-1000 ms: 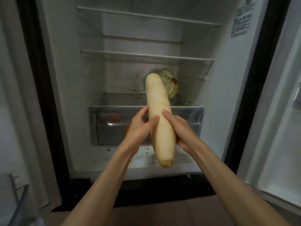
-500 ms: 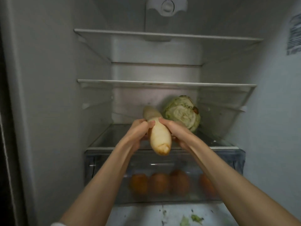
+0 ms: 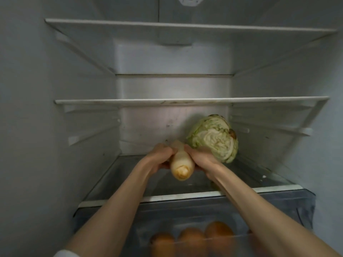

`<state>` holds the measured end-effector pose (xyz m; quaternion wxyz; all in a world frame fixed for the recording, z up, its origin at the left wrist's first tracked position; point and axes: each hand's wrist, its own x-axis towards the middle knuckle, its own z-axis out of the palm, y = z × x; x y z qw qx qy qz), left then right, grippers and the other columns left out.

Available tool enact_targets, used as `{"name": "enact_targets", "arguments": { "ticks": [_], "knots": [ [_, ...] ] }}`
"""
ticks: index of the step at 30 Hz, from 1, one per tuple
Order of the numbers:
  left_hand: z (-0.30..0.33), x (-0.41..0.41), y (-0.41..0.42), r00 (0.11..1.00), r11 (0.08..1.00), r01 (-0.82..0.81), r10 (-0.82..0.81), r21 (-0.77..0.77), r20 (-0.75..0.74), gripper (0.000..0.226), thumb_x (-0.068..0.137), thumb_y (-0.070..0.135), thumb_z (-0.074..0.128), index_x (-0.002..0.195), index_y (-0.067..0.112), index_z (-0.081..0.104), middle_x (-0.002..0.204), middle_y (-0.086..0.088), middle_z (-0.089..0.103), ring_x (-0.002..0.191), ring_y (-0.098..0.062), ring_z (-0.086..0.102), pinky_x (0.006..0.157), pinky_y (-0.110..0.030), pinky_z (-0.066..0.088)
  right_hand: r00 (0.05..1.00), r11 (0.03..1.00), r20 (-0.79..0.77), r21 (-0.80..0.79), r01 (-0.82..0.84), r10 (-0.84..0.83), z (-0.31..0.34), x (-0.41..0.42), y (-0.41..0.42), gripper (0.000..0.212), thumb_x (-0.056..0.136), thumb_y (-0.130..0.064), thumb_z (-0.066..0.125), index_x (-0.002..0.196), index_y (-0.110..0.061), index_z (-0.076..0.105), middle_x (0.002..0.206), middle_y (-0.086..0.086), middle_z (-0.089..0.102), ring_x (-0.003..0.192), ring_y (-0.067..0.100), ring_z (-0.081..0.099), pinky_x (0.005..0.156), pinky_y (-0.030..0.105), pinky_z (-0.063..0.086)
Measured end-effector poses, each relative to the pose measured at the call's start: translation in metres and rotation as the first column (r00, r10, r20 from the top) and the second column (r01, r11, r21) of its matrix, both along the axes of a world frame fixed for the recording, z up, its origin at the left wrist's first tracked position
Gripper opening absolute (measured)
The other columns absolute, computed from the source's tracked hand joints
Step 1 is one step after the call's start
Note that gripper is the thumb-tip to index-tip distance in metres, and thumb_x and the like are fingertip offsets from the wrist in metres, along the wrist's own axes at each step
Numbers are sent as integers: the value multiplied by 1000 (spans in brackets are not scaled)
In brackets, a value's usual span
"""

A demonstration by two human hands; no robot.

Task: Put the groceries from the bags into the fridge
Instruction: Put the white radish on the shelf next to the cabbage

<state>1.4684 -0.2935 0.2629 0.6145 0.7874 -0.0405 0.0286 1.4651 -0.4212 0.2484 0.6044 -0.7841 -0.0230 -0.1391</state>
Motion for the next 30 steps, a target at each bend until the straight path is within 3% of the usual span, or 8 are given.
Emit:
{"name": "enact_targets", "arguments": {
  "ticks": [6, 10, 12, 16, 19, 21, 25, 30],
  "knots": [
    [0, -3, 3, 999, 999, -2, -1, 50, 49, 37, 93, 18, 53, 123, -5, 52, 118, -21, 59, 96, -24, 59, 72, -32, 53, 1000, 998, 12, -55, 12, -11, 1, -8, -5, 39, 90, -37, 57, 102, -1, 66, 106, 16, 67, 97, 28, 64, 85, 36, 52],
    [2, -13, 4, 998, 995, -40, 35, 90, 58, 31, 90, 24, 57, 113, 4, 61, 105, -13, 64, 97, -24, 61, 87, -38, 50, 998, 997, -8, -54, -63, 63, 5, -20, -11, 35, 92, -31, 55, 109, -2, 64, 109, 14, 66, 96, 22, 62, 85, 33, 52],
    [3, -24, 1, 995, 994, -30, 20, 100, 99, 25, 91, 27, 55, 108, 12, 64, 100, -7, 64, 91, -19, 59, 81, -32, 50, 997, 990, -2, -115, -82, 82, 7, -28, -16, 34, 93, -31, 54, 112, -5, 64, 110, 11, 66, 100, 22, 61, 90, 35, 51],
    [4, -58, -9, 945, 973, -99, 26, 207, 327, 27, 95, 19, 48, 117, 9, 60, 112, -5, 63, 96, -12, 55, 63, -8, 43, 989, 960, 101, -271, -73, 104, 11, -59, -26, 32, 95, -25, 49, 116, -5, 63, 108, 11, 65, 93, 16, 55, 67, 21, 42],
    [3, -87, -13, 878, 873, -251, 23, 419, 478, 41, 94, 21, 49, 132, 4, 48, 136, -12, 51, 124, -21, 48, 95, -18, 34, 975, 902, 188, -430, -29, 121, 13, -88, -34, 37, 96, -24, 48, 126, -4, 54, 128, 12, 58, 118, 22, 52, 87, 19, 37],
    [-5, -111, -15, 847, 759, -351, 8, 548, 531, 47, 94, 29, 46, 137, 10, 42, 141, -11, 45, 131, -25, 38, 105, -26, 26, 962, 832, 235, -554, 17, 137, 8, -108, -42, 46, 95, -28, 48, 136, -6, 44, 140, 11, 48, 130, 24, 42, 102, 24, 31],
    [-34, -180, -24, 806, 618, -472, 15, 629, 591, 56, 90, 42, 36, 142, 20, 34, 148, -2, 35, 138, -22, 23, 112, -37, 23, 944, 692, 284, -716, 91, 170, -22, -153, -58, 56, 95, -34, 46, 143, -10, 32, 149, 12, 35, 137, 25, 31, 112, 32, 23],
    [-93, -278, -30, 810, 475, -538, 63, 696, 583, 75, 79, 57, 16, 144, 23, 30, 152, -3, 29, 142, -22, 17, 112, -37, 20, 932, 661, 251, -750, 17, 261, -70, -231, -70, 59, 94, -36, 47, 146, -15, 27, 154, 10, 25, 141, 23, 23, 116, 39, 17]
  ]
}}
